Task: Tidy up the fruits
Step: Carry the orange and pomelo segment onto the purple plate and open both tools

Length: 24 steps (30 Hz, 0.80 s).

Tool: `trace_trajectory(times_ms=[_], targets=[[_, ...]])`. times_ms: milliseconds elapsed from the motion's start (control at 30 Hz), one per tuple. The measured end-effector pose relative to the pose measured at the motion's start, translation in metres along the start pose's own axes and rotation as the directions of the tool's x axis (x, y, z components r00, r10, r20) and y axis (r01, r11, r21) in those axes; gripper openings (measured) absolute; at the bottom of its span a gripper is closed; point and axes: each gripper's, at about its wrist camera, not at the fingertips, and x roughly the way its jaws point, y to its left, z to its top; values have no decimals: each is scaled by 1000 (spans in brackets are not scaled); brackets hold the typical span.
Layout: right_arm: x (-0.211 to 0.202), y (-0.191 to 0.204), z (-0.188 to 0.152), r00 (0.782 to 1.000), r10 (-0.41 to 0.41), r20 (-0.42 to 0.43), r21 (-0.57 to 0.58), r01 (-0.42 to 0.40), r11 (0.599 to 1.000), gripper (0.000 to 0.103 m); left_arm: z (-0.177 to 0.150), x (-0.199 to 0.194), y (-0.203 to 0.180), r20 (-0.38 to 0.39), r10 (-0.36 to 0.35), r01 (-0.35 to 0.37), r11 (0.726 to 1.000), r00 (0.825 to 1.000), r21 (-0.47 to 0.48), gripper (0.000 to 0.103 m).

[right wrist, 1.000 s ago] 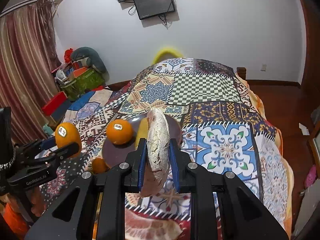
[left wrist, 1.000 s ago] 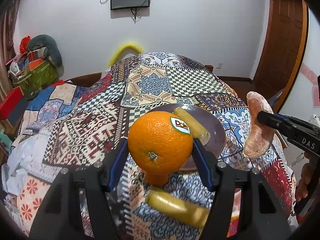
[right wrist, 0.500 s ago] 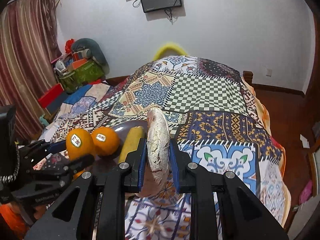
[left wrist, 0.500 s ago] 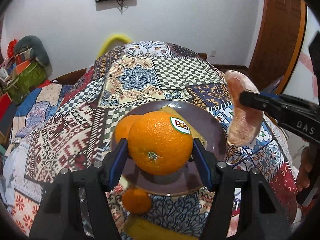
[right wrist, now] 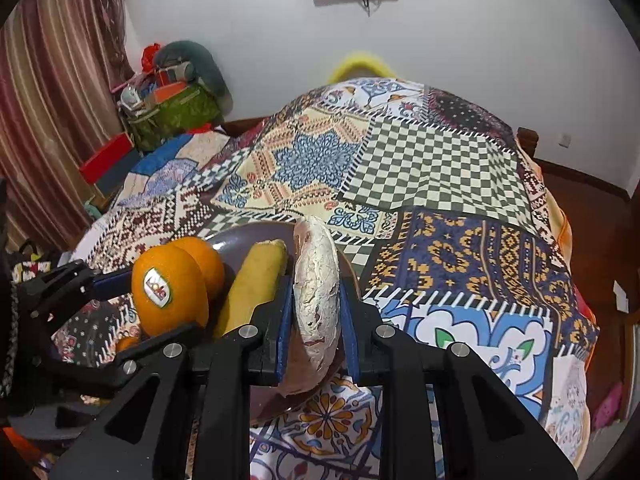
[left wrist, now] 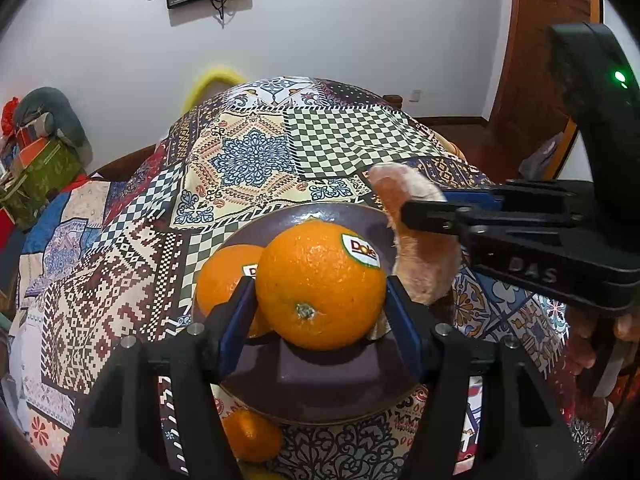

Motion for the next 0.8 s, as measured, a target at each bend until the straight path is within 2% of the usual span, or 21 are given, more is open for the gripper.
trace_trajectory(times_ms=[300,367,500,700,800], targets=[[18,6,5,998,2,-59,-45,-5,999,20,1,5,4,-9,-23,22,999,1000,-29,67],[19,5,5,998,2,-63,-39,-5,999,21,2,5,6,-2,-15,15,999,1000,-38,71],[21,3,5,997,6,-74,-34,-9,999,22,5,2,14,15,9,-8,997,1000,-71,71],[20,5,5,997,-12,-72,-46,9,999,23,6,0,22,13,-10,11,993,1000,-115,71],[17,5,3,998,-15,-68,-37,13,999,31,6,-7,21,26,-1,4,994,1000,-110,71]])
